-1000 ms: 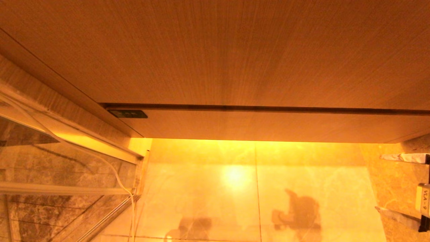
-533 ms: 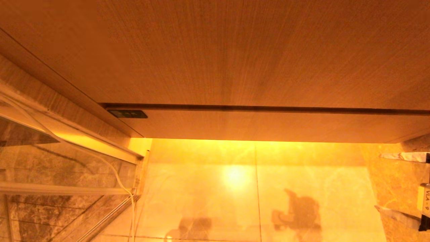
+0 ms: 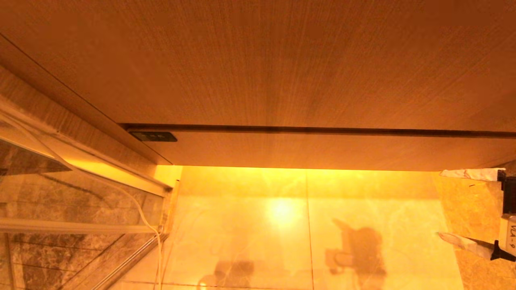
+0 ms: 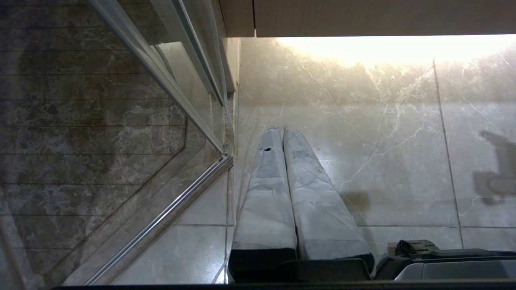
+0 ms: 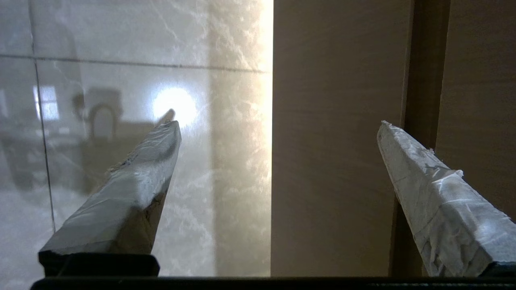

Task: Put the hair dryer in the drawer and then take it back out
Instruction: Pull open the drawer

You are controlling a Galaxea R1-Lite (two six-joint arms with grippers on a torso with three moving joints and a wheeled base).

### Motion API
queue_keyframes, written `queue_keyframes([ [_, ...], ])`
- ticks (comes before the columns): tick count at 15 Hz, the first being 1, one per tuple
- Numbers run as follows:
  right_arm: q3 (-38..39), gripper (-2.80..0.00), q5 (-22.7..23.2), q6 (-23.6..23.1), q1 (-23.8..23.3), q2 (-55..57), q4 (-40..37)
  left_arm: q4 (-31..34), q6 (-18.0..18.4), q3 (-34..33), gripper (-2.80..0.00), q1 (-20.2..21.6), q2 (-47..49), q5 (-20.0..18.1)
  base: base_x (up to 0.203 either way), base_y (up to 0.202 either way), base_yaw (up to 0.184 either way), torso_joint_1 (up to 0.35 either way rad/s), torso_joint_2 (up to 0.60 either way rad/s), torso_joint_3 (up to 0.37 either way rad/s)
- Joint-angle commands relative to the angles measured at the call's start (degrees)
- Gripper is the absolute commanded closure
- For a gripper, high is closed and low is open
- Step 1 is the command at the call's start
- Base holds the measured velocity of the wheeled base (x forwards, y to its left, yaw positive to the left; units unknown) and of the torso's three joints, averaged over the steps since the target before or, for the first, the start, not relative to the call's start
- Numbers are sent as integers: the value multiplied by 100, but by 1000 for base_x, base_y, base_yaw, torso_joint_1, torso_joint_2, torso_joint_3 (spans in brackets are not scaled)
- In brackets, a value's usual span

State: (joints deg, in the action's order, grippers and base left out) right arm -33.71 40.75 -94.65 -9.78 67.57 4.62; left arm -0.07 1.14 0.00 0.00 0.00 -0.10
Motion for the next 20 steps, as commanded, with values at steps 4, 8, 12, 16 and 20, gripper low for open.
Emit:
queue_keyframes([
  [4,-434,-280,238,-181,125,756,-551,-1,0,-9,0,0,0,1,0,0,0,0,0,0],
  [8,-1279,-280,214,-524,422,1449,-1285,-1,0,-9,0,0,0,1,0,0,0,0,0,0],
  [12,-1940,-280,-514,-628,603,2087,-1315,-1,0,-9,0,0,0,1,0,0,0,0,0,0],
  [16,-2026,-280,-744,-507,637,2155,-1322,-1,0,-9,0,0,0,1,0,0,0,0,0,0],
  [20,-2067,-280,-735,112,742,1952,-1150,-1,0,-9,0,0,0,1,0,0,0,0,0,0],
])
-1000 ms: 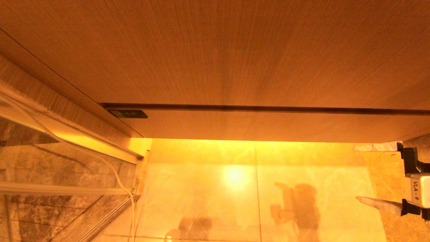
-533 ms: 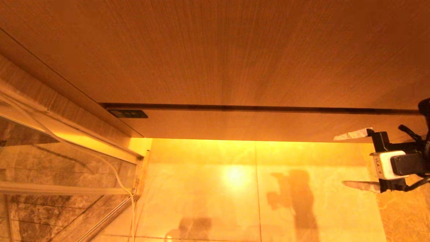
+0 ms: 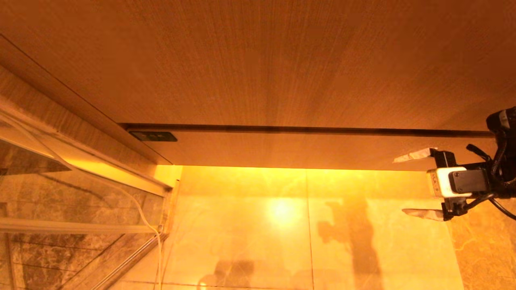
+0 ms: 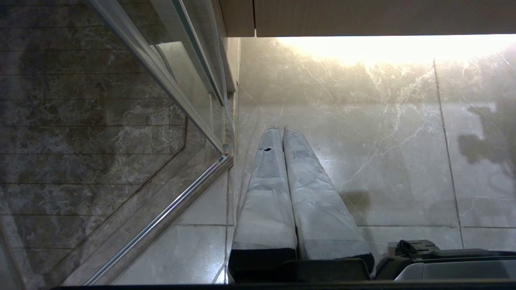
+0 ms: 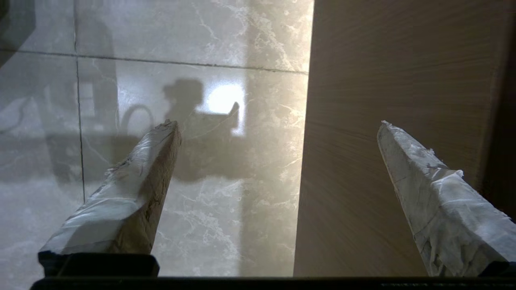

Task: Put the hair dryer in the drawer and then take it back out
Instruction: Pull open the drawer

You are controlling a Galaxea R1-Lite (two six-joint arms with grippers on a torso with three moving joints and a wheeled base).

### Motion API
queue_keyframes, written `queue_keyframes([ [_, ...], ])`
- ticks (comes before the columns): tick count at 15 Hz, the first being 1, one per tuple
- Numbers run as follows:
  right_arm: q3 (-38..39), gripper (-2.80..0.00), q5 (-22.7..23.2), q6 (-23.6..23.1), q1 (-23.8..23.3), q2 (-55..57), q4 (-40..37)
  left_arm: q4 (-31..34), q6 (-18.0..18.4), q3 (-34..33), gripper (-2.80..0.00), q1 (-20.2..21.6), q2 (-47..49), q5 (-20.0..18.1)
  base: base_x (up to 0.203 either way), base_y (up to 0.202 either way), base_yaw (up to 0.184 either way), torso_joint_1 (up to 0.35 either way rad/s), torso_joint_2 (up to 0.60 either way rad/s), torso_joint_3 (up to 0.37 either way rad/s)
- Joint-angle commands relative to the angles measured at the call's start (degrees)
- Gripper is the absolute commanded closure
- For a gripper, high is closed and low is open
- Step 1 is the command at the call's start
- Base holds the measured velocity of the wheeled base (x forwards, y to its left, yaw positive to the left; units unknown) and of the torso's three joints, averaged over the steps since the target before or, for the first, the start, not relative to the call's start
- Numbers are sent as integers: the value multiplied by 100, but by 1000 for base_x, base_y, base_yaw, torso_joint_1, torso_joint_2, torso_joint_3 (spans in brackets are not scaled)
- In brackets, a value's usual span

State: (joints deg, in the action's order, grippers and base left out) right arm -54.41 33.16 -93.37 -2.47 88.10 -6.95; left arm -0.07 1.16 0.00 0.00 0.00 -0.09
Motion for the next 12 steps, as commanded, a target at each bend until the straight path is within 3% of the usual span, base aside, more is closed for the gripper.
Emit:
queue_keyframes([
  [1,36,-280,15,85,11,-238,14,-1,-1,-9,0,0,0,0,0,0,0,0,0,0],
  [4,290,-280,-94,268,3,-628,17,-1,-1,-9,0,0,0,0,0,0,0,0,0,0],
  [7,660,-280,-554,691,42,-902,234,-1,-1,-9,0,0,0,0,0,0,0,0,0,0],
  [12,1517,-280,-633,1304,202,-1002,1689,-1,-1,-9,0,0,0,0,0,0,0,0,0,0],
])
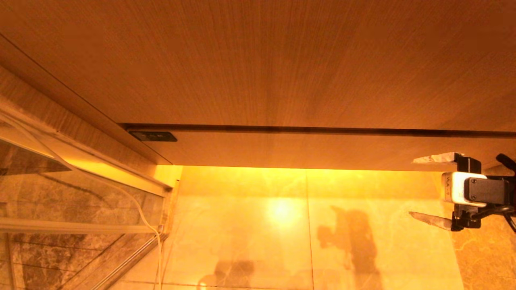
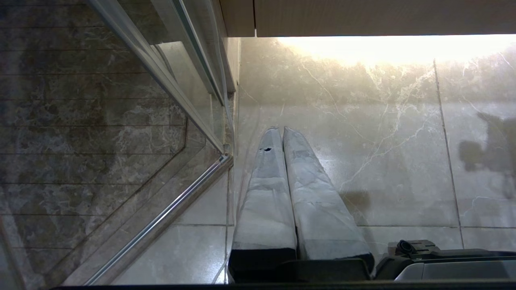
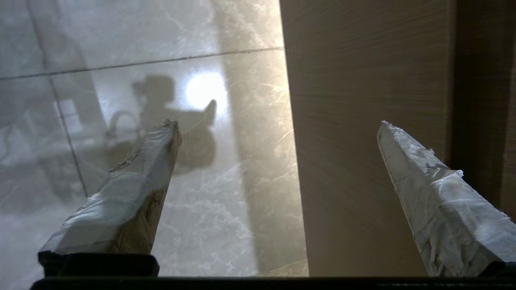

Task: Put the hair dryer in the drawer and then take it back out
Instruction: Pull open the drawer

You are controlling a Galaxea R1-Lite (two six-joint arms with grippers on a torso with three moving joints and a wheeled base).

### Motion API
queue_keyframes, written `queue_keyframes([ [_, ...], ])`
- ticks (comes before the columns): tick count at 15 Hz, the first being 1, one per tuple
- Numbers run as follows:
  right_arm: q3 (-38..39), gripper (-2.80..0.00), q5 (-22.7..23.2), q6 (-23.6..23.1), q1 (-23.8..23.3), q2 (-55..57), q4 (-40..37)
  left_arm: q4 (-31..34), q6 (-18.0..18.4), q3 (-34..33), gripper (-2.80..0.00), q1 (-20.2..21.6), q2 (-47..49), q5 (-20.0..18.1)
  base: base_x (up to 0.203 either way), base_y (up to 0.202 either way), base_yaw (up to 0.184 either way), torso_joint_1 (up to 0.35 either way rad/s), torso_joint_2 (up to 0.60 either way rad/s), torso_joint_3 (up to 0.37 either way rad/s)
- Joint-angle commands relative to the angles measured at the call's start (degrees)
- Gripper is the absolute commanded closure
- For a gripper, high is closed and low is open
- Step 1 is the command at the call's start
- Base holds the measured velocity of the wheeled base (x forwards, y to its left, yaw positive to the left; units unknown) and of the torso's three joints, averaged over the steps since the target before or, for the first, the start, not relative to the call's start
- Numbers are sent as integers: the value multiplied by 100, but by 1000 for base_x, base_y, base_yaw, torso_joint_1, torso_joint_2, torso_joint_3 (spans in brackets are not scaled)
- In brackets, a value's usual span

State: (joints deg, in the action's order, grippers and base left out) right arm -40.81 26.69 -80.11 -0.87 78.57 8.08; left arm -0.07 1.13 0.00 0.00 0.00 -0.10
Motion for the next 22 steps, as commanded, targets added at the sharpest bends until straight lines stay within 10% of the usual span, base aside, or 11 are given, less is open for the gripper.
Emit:
queue_keyframes([
  [1,178,-280,12,25,51,0,270,-1,2,-9,0,0,0,1,0,0,0,0,0,0],
  [22,249,-280,20,707,157,1257,3288,-1,2,-9,0,0,0,1,0,0,0,0,0,0],
])
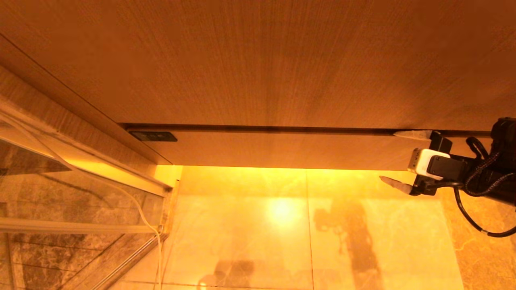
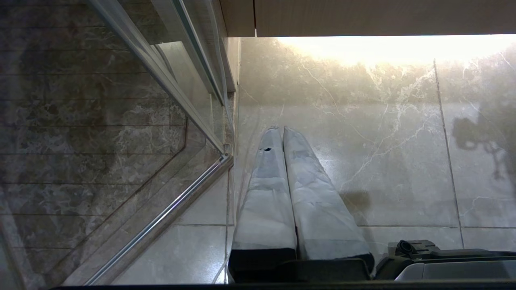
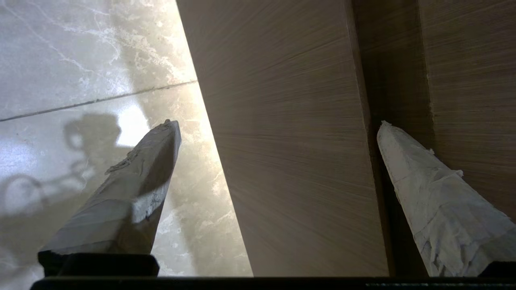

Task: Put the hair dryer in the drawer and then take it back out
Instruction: Pull open the drawer

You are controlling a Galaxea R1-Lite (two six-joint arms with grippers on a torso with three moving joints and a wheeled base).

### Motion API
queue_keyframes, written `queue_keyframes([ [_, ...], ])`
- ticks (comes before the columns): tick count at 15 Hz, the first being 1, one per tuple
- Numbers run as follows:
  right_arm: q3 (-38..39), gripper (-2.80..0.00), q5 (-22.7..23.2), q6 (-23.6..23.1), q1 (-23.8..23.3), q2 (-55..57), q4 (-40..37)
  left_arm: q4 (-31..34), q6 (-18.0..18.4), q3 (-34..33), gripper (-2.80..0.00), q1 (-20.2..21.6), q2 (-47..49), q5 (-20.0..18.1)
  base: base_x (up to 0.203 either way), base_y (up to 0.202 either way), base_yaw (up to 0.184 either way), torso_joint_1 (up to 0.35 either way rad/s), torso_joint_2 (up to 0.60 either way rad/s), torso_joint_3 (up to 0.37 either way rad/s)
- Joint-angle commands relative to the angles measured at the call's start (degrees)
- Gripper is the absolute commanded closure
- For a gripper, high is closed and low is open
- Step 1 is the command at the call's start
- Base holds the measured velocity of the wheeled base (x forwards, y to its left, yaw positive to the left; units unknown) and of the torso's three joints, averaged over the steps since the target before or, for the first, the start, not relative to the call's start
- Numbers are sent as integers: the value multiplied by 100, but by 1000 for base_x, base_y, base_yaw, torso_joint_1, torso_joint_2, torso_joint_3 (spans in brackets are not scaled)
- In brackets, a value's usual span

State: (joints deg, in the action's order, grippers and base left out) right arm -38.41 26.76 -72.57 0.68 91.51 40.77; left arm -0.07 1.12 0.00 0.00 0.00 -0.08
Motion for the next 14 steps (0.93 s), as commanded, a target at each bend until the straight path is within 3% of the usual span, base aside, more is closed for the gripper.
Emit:
queue_keyframes([
  [1,41,-280,22,4,2,-48,110,-1,2,-9,0,0,0,0,0,0,0,0,0,0],
  [14,10,-280,5,-36,21,367,503,-1,2,-9,0,0,0,0,0,0,0,0,0,0],
])
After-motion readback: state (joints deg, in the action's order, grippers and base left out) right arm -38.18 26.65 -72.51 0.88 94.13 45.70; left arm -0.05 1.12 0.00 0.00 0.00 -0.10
